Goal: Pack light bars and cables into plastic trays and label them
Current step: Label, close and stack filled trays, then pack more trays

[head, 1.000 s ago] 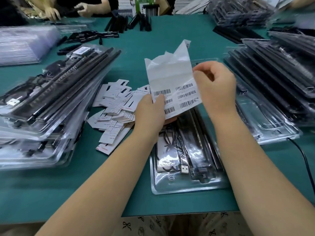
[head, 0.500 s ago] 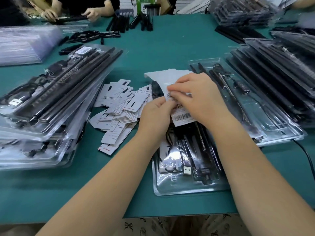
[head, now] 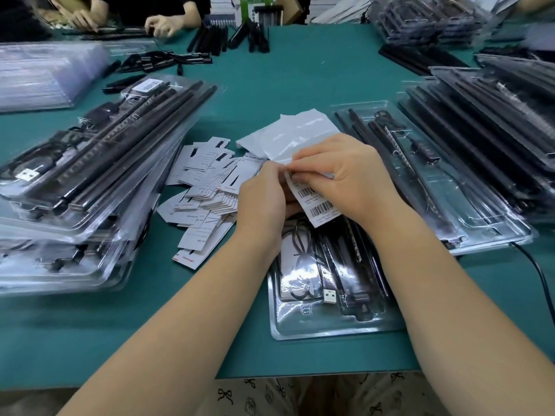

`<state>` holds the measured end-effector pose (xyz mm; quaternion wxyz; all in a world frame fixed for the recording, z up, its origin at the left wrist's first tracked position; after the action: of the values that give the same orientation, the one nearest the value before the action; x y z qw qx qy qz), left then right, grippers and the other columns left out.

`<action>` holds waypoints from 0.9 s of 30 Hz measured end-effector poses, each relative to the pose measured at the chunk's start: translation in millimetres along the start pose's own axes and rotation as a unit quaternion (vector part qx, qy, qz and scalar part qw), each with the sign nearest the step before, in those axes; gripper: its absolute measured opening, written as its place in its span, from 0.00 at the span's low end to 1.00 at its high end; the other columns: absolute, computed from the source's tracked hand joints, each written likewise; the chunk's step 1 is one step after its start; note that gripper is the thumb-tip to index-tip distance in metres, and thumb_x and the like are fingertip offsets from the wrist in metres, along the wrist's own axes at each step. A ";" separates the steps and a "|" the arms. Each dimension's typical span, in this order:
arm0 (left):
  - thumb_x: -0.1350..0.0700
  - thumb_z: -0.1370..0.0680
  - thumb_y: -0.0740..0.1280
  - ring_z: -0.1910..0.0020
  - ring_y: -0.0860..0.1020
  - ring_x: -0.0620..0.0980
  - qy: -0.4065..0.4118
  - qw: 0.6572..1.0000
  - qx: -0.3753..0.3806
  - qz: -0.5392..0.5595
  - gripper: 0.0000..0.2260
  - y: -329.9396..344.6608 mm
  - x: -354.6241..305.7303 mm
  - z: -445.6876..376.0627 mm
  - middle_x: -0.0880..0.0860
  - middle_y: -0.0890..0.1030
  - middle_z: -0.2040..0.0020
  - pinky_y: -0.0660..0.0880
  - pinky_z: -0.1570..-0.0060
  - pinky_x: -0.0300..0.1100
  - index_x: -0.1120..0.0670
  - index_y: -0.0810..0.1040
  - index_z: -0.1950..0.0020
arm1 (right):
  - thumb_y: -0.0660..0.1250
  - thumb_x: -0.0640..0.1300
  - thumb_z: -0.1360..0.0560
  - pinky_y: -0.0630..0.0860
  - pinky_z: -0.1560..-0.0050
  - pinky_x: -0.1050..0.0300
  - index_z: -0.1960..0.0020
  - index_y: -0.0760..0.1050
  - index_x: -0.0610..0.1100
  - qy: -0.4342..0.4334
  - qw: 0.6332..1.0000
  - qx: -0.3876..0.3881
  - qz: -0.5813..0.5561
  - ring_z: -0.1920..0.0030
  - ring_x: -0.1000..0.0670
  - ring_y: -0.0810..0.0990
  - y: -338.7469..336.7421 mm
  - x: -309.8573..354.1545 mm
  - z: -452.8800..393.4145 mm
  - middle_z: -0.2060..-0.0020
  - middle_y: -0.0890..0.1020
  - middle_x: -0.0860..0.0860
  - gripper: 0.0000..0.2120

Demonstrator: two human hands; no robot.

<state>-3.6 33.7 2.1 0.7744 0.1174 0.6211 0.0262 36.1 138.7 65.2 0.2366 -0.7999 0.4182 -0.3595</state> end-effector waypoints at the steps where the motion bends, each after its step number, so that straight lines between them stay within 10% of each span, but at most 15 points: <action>1: 0.56 0.26 0.59 0.65 0.83 0.53 -0.002 1.000 0.000 0.007 0.14 -0.5 -0.2 -0.3 0.57 0.84 0.63 0.80 0.57 0.54 0.55 0.82 0.65 | 0.73 0.39 0.31 0.71 0.46 0.56 0.54 0.84 0.44 0.012 1.000 0.012 -0.005 0.52 0.43 0.79 1.9 -2.0 -0.6 0.56 0.84 0.50 0.07; 13: 0.58 0.25 0.57 0.76 0.78 0.49 -0.009 1.000 -0.010 0.021 0.11 -1.1 -3.6 0.7 0.51 0.78 0.74 0.72 0.77 0.37 0.57 0.75 0.64 | 0.71 0.41 0.30 0.69 0.46 0.59 0.60 0.80 0.48 0.044 0.995 0.034 -0.080 0.48 0.50 0.76 4.4 -5.7 1.9 0.53 0.80 0.55 0.03; 19: 0.57 0.24 0.57 0.76 0.75 0.49 -0.025 0.999 -0.033 -0.005 0.12 -3.1 -2.8 1.9 0.49 0.74 0.76 0.64 0.78 0.31 0.54 0.69 0.68 | 0.61 0.38 0.30 0.75 0.60 0.63 0.60 0.74 0.47 0.247 0.735 -0.178 -0.606 0.60 0.56 0.80 -11.7 -32.0 5.8 0.59 0.81 0.52 0.06; 24: 0.56 0.23 0.55 0.60 0.74 0.61 0.036 0.994 -0.072 -0.073 0.11 -5.4 -5.2 2.8 0.57 0.73 0.61 0.69 0.62 0.51 0.55 0.66 0.65 | 0.62 0.43 0.30 0.72 0.40 0.55 0.32 0.63 0.52 0.357 0.861 -0.245 -0.266 0.40 0.53 0.71 2.9 -40.6 21.9 0.36 0.67 0.49 0.27; 27: 0.58 0.21 0.53 0.63 0.72 0.54 0.082 0.985 -0.086 -0.124 0.12 -9.7 -22.0 4.0 0.53 0.69 0.65 0.68 0.65 0.44 0.53 0.62 0.65 | 0.60 0.42 0.28 0.60 0.34 0.55 0.26 0.57 0.52 0.343 0.891 -0.223 -0.195 0.33 0.52 0.61 9.8 -45.0 21.7 0.31 0.58 0.51 0.31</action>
<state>-5.8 19.6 21.9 0.7250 -0.0303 0.6880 -0.0069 30.4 172.8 27.9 -0.1809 -0.7243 0.3776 -0.5478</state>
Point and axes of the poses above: each hand's wrist, its own z-axis away from the middle knuckle, its own y-axis out of the palm, x = y × z, the point moved 5 cm from there along -z, towards the middle knuckle
